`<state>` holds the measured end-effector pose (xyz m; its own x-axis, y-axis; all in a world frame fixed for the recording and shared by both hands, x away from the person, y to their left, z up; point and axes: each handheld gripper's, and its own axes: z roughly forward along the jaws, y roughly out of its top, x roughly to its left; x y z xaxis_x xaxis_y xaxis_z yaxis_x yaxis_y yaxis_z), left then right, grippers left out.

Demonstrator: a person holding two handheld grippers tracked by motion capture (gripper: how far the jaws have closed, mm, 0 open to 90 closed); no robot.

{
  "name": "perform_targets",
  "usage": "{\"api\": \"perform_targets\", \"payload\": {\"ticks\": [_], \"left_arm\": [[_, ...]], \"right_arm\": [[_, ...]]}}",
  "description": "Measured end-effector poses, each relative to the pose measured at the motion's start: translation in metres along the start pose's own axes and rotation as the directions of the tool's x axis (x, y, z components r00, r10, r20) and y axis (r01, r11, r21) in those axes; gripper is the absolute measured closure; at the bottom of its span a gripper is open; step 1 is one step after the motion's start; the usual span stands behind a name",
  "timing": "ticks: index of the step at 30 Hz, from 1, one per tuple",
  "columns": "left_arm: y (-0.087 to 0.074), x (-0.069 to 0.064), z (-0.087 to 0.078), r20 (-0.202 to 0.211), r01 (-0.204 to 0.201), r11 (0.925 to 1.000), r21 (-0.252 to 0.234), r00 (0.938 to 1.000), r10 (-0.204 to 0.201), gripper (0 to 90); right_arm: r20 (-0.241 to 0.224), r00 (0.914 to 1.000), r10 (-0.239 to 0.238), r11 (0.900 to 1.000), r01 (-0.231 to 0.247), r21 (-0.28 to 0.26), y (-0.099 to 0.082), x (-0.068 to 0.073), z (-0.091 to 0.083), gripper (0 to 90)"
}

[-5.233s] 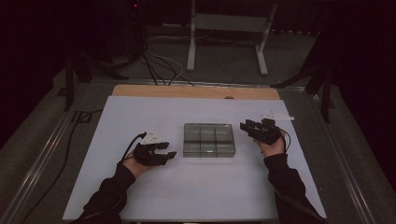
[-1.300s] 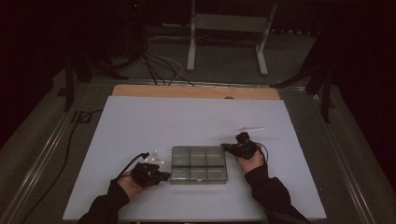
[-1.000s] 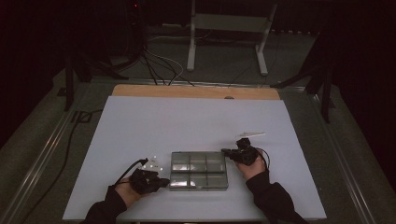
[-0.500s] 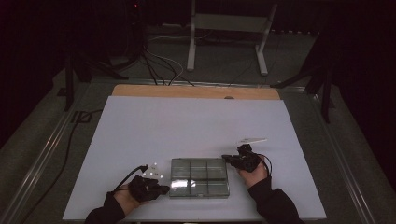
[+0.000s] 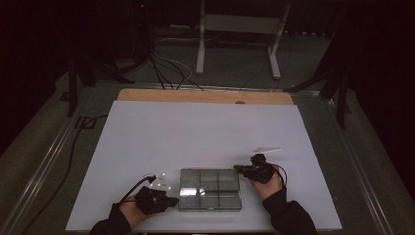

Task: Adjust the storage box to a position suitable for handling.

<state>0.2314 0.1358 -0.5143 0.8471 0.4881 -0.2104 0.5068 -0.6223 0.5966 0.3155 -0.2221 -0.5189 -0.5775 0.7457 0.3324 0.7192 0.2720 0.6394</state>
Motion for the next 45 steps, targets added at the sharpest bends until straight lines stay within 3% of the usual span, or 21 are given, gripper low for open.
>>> {"api": "perform_targets", "payload": {"ticks": [5,8,15,20,25,28,35,37,39,41,42,43,44,45], "left_arm": [[-0.002,0.003,0.002,0.013,0.004,1.0,-0.006,0.9999,-0.004,90.0],[-0.002,0.008,0.0,0.005,0.013,0.9999,-0.012,0.9999,-0.013,90.0],[0.002,0.02,-0.018,0.007,0.027,0.9976,-0.064,0.9996,-0.026,87.8],[0.007,0.028,-0.028,0.025,0.025,0.9957,-0.089,0.9994,-0.023,85.9],[0.009,0.031,-0.034,0.079,0.006,0.9902,-0.139,0.9969,0.005,78.8],[0.012,0.031,-0.038,0.105,-0.015,0.9862,-0.165,0.994,0.033,69.5],[0.015,0.025,-0.042,0.088,-0.073,0.9757,-0.207,0.9918,0.093,42.0],[0.017,0.023,-0.042,0.097,-0.073,0.9765,-0.202,0.9908,0.095,35.5],[0.017,0.021,-0.041,0.102,-0.082,0.9775,-0.195,0.9895,0.103,31.5],[0.017,0.02,-0.04,0.106,-0.091,0.979,-0.183,0.9881,0.112,19.7],[0.016,0.019,-0.039,0.112,-0.085,0.9796,-0.182,0.9879,0.107,16.2],[0.016,0.019,-0.039,0.117,-0.076,0.98,-0.184,0.9882,0.099,16.2],[0.016,0.02,-0.039,0.117,-0.073,0.9799,-0.186,0.9885,0.096,15.7],[0.016,0.02,-0.038,0.119,-0.074,0.9795,-0.188,0.9881,0.097,13.4]], "right_arm": [[0.002,0.9999,-0.011,0.9999,0.011,0.001,-0.001,0.0,0.0,90.0],[0.016,0.9991,-0.04,0.9992,0.04,-0.003,0.001,0.002,0.0,90.0],[0.062,0.9952,-0.076,0.9957,0.079,-0.049,0.008,0.002,-0.014,89.0],[0.033,0.9933,-0.111,0.9918,0.113,-0.06,0.012,0.003,-0.025,82.5],[-0.035,0.9897,-0.139,0.987,0.135,-0.086,0.012,0.006,-0.036,74.5],[-0.056,0.9855,-0.16,0.9822,0.154,-0.108,0.012,0.009,-0.046,67.9],[-0.107,0.9723,-0.208,0.9706,0.191,-0.146,0.005,0.014,-0.065,43.6],[-0.122,0.9694,-0.213,0.9682,0.193,-0.159,0.001,0.015,-0.069,35.0],[-0.12,0.9688,-0.217,0.9671,0.196,-0.162,-0.001,0.015,-0.071,31.7],[-0.133,0.9665,-0.22,0.9646,0.195,-0.178,-0.007,0.017,-0.075,24.7],[-0.152,0.9625,-0.224,0.9644,0.197,-0.177,-0.008,0.017,-0.076,19.5],[-0.185,0.9533,-0.239,0.9617,0.205,-0.182,-0.011,0.018,-0.078,14.5],[-0.201,0.9476,-0.249,0.9596,0.213,-0.184,-0.013,0.018,-0.079,15.1],[-0.196,0.9482,-0.25,0.9591,0.215,-0.184,-0.015,0.02,-0.08,14.8]]}}
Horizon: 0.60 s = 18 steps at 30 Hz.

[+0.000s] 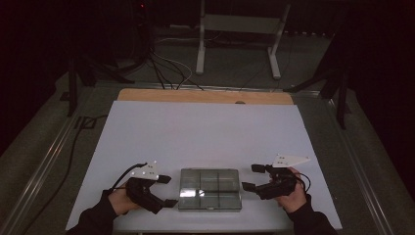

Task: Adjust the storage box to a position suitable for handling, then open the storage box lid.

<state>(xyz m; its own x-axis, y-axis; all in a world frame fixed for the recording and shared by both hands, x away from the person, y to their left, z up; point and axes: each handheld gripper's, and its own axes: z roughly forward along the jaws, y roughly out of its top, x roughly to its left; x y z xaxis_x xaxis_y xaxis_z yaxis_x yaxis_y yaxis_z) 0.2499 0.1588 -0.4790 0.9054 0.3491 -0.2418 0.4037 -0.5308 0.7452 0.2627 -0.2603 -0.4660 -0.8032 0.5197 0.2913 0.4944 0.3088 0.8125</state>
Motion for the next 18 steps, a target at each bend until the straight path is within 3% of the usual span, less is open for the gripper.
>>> {"api": "perform_targets", "payload": {"ticks": [5,7,9,12,14,18], "left_arm": [[-0.002,-0.003,0.001,0.033,-0.058,0.9983,0.001,0.9978,0.058,1.9],[-0.003,-0.005,0.001,0.04,-0.09,0.9957,0.02,0.9952,0.089,0.7],[-0.005,-0.006,0.002,0.062,-0.089,0.996,0.009,0.9941,0.089,0.7],[-0.009,-0.008,0.003,0.041,-0.13,0.9911,0.028,0.9909,0.129,0.7],[-0.014,-0.01,0.004,0.045,-0.155,0.9871,0.042,0.9872,0.153,0.8],[-0.019,-0.011,0.006,0.053,-0.176,0.9816,0.075,0.9836,0.172,1.2]], "right_arm": [[-0.074,0.9969,-0.029,0.9996,0.028,-0.007,-0.005,0.008,-0.005,2.0],[-0.054,0.9968,-0.058,0.998,0.057,-0.026,-0.008,0.012,-0.008,0.0],[-0.058,0.9949,-0.083,0.9963,0.081,-0.03,-0.012,0.013,-0.009,0.0],[-0.026,0.9935,-0.111,0.9928,0.109,-0.05,-0.02,0.013,-0.012,0.0],[-0.047,0.9918,-0.119,0.9915,0.116,-0.06,-0.025,0.013,-0.014,2.2],[-0.039,0.9874,-0.154,0.9871,0.152,-0.052,-0.032,0.016,-0.016,3.8]]}}
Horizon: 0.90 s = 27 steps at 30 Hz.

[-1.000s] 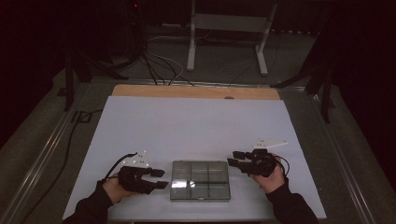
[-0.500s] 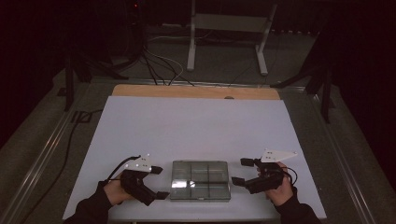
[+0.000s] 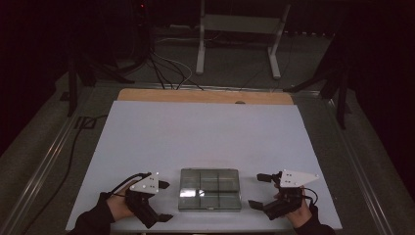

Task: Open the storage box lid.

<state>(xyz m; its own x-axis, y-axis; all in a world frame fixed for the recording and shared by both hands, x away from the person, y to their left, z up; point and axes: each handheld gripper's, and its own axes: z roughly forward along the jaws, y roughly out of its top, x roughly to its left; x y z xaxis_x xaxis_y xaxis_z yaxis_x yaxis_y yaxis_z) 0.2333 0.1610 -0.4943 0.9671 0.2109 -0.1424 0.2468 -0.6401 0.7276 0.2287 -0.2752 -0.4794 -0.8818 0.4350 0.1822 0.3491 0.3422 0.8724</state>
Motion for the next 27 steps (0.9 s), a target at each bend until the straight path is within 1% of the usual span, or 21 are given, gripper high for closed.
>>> {"api": "perform_targets", "payload": {"ticks": [3,4,5,6,7,8,9,10,11,12,13,14,15,16,19,20,22,23,24,25,27], "left_arm": [[-0.001,0.0,0.002,0.017,0.015,0.9997,0.018,0.9997,-0.015,1.2],[-0.001,-0.001,0.003,0.016,0.011,0.9996,0.026,0.9998,-0.012,1.3],[-0.001,-0.001,0.004,0.022,0.009,0.9992,0.038,0.9997,-0.01,1.4],[-0.002,-0.001,0.004,0.024,0.012,0.999,0.043,0.9996,-0.013,2.1],[-0.002,-0.001,0.005,0.013,0.018,0.9987,0.047,0.9997,-0.019,5.7],[-0.003,-0.001,0.006,0.004,0.039,0.9978,0.053,0.9992,-0.039,8.5],[-0.003,0.0,0.007,0.003,0.056,0.9967,0.059,0.9984,-0.056,9.9],[-0.004,0.001,0.007,0.005,0.065,0.9961,0.06,0.9979,-0.065,12.9],[-0.004,0.001,0.007,0.013,0.062,0.9959,0.065,0.9979,-0.063,16.8],[-0.005,0.001,0.008,0.026,0.061,0.996,0.065,0.9977,-0.062,17.1],[-0.005,0.001,0.008,0.042,0.048,0.997,0.06,0.9978,-0.051,18.0],[-0.006,0.001,0.008,0.051,0.039,0.9975,0.058,0.9978,-0.042,22.9],[-0.005,0.001,0.008,0.059,0.036,0.997,0.068,0.9974,-0.04,26.0],[-0.005,0.001,0.009,0.06,0.031,0.9968,0.074,0.9976,-0.035,26.2],[-0.005,0.001,0.009,0.056,0.035,0.9952,0.091,0.9976,-0.04,30.3],[-0.005,0.002,0.009,0.052,0.036,0.9946,0.097,0.9978,-0.041,33.3],[-0.006,0.002,0.008,0.048,0.032,0.9941,0.103,0.9982,-0.037,38.8],[-0.006,0.002,0.008,0.048,0.032,0.9941,0.103,0.9982,-0.037,41.6],[-0.006,0.002,0.007,0.04,0.032,0.994,0.105,0.9985,-0.037,41.6],[-0.005,0.003,0.007,0.046,0.028,0.9944,0.102,0.9984,-0.032,45.8],[-0.004,0.002,0.007,0.055,0.018,0.9939,0.108,0.9982,-0.024,53.4]], "right_arm": [[0.001,0.9999,-0.016,0.9994,0.016,0.029,-0.006,0.005,-0.003,3.2],[-0.007,0.9999,-0.01,0.9992,0.01,0.038,-0.007,0.005,-0.003,3.1],[-0.024,0.9997,0.003,0.9985,-0.002,0.054,-0.009,0.005,-0.003,3.1],[-0.031,0.9995,0.007,0.9973,-0.005,0.073,-0.01,0.005,-0.003,3.3],[-0.035,0.9993,0.009,0.9963,-0.006,0.085,-0.012,0.005,-0.003,3.3],[-0.044,0.9989,0.014,0.996,-0.011,0.089,-0.014,0.004,-0.003,3.5],[-0.052,0.9985,0.02,0.9949,-0.015,0.1,-0.015,0.004,-0.002,5.6],[-0.052,0.9985,0.015,0.9927,-0.009,0.12,-0.015,0.005,-0.001,6.3],[-0.056,0.9984,0.013,0.9902,-0.005,0.14,-0.016,0.005,0.0,6.4],[-0.072,0.9972,0.023,0.988,-0.012,0.154,-0.017,0.005,0.001,6.4],[-0.093,0.995,0.037,0.9855,-0.02,0.169,-0.017,0.004,0.003,6.4],[-0.098,0.9939,0.049,0.9828,-0.03,0.182,-0.018,0.003,0.004,6.9],[-0.099,0.9936,0.054,0.9809,-0.035,0.192,-0.019,0.003,0.004,9.2],[-0.102,0.9932,0.055,0.9792,-0.033,0.2,-0.02,0.003,0.004,15.0],[-0.079,0.9948,0.064,0.9763,-0.046,0.211,-0.02,0.003,0.006,22.3],[-0.066,0.9962,0.056,0.976,-0.041,0.214,-0.02,0.003,0.006,26.5],[-0.069,0.9967,0.044,0.9769,-0.028,0.212,-0.021,0.003,0.006,35.8],[-0.069,0.9967,0.044,0.9769,-0.028,0.212,-0.021,0.003,0.006,35.8],[-0.065,0.9972,0.036,0.9764,-0.021,0.215,-0.021,0.004,0.006,39.4],[-0.069,0.9975,0.012,0.9712,0.005,0.238,-0.023,0.004,0.008,48.7],[-0.08,0.9968,0.004,0.966,0.017,0.258,-0.024,0.005,0.009,55.9]]}}
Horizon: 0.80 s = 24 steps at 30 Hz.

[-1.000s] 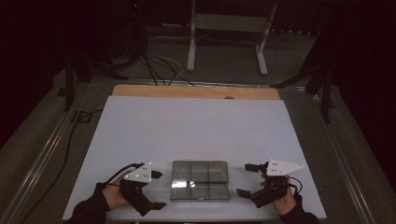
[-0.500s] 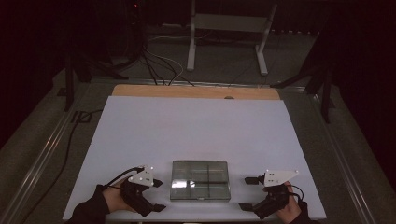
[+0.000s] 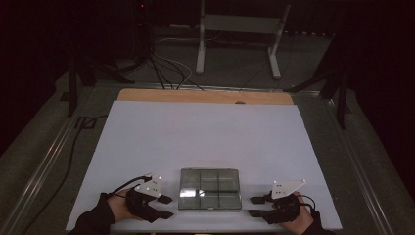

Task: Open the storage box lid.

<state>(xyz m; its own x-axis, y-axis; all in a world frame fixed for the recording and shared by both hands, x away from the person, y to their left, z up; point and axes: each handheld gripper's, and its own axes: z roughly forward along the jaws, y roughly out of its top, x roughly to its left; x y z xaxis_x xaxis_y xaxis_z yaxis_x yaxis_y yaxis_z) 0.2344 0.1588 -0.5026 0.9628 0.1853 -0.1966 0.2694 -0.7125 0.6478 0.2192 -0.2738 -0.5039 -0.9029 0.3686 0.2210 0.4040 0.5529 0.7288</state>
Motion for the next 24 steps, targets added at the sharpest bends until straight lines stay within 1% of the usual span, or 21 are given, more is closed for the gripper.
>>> {"api": "perform_targets", "payload": {"ticks": [1,2,3,4,5,7,9,11,12,13,15,17,18,20,21,22,23,24], "left_arm": [[0.0003,-0.0003,0.0006,-0.005,-0.01,0.9999,0.005,0.9999,0.01,54.9],[0.0002,-0.0001,0.0012,-0.006,-0.012,0.9999,0.001,0.9999,0.012,58.0],[0.0002,-0.0001,0.0012,-0.006,-0.012,0.9999,0.001,0.9999,0.012,59.5],[-0.0008,0.0034,0.0029,-0.01,-0.004,0.9999,-0.01,0.9999,0.004,63.6],[-0.0009,0.0044,0.0031,-0.005,0.002,0.9999,-0.012,1.0,-0.002,65.7],[-0.0009,0.004,0.0031,0.004,-0.004,0.9999,-0.015,1.0,0.004,70.9],[-0.0006,0.0031,0.0032,0.014,-0.009,0.9998,-0.021,0.9999,0.009,73.5],[-0.0006,0.0018,0.0042,0.003,-0.034,0.9992,-0.02,0.9994,0.034,76.0],[-0.0007,0.0014,0.0052,0.005,-0.035,0.9992,-0.021,0.9994,0.035,78.0],[-0.0007,0.0014,0.0058,0.0,-0.038,0.9992,-0.013,0.9993,0.038,79.0],[-0.0006,0.0019,0.0071,-0.004,-0.029,0.9996,0.002,0.9996,0.029,84.9],[-0.0003,0.0024,0.0069,-0.003,-0.022,0.9997,0.003,0.9997,0.022,89.2],[0.0,0.0023,0.0063,0.0,-0.021,0.9998,0.0,0.9998,0.021,90.0],[0.0009,0.0014,0.0044,-0.012,-0.026,0.9997,-0.007,0.9996,0.025,90.0],[0.0013,0.0013,0.0031,-0.017,-0.026,0.9995,-0.019,0.9995,0.025,90.0],[0.0015,0.0018,0.0018,-0.012,-0.019,0.9992,-0.035,0.9998,0.019,90.0],[0.0016,0.0018,0.001,-0.011,-0.022,0.9984,-0.051,0.9997,0.021,90.0],[0.0019,0.0017,0.0007,-0.013,-0.024,0.9982,-0.055,0.9996,0.023,90.0]], "right_arm": [[-0.01,0.9999,-0.003,1.0,0.003,0.007,-0.0002,-0.0003,0.0011,59.0],[-0.022,0.9997,-0.006,0.9998,0.006,0.018,-0.0004,-0.0005,0.0022,62.3],[-0.022,0.9997,-0.006,0.9998,0.006,0.018,-0.0004,-0.0005,0.0022,62.3],[-0.045,0.999,-0.005,0.999,0.007,0.045,-0.0002,-0.0007,0.0054,70.6],[-0.057,0.9984,-0.001,0.9987,0.004,0.051,-0.0003,-0.0009,0.006,72.4],[-0.07,0.9975,0.002,0.9985,0.001,0.055,-0.0005,-0.0013,0.0067,76.5],[-0.071,0.9974,-0.002,0.9986,0.006,0.053,-0.0002,-0.0013,0.0059,80.7],[-0.074,0.9973,-0.005,0.9986,0.009,0.052,0.0007,-0.001,0.0049,87.1],[-0.072,0.9973,-0.01,0.9987,0.014,0.05,0.0012,-0.0008,0.0046,90.0],[-0.072,0.9973,-0.013,0.9986,0.017,0.051,0.0018,-0.0006,0.0042,90.0],[-0.079,0.9968,-0.01,0.9987,0.014,0.05,0.0032,-0.0001,0.0043,90.0],[-0.084,0.9964,-0.008,0.9986,0.013,0.051,0.0045,0.0,0.005,90.0],[-0.088,0.9961,-0.008,0.9986,0.012,0.051,0.0053,0.0003,0.0054,90.0],[-0.085,0.9963,-0.013,0.9988,0.017,0.045,0.0072,0.001,0.0058,90.0],[-0.088,0.996,-0.013,0.9991,0.016,0.039,0.008,0.0014,0.0055,90.0],[-0.087,0.9961,-0.012,0.9993,0.015,0.033,0.0087,0.0019,0.0053,90.0],[-0.088,0.9961,-0.009,0.9994,0.012,0.032,0.0091,0.0024,0.005,90.0],[-0.09,0.9959,-0.009,0.9996,0.011,0.028,0.0093,0.0026,0.0047,90.0]]}}
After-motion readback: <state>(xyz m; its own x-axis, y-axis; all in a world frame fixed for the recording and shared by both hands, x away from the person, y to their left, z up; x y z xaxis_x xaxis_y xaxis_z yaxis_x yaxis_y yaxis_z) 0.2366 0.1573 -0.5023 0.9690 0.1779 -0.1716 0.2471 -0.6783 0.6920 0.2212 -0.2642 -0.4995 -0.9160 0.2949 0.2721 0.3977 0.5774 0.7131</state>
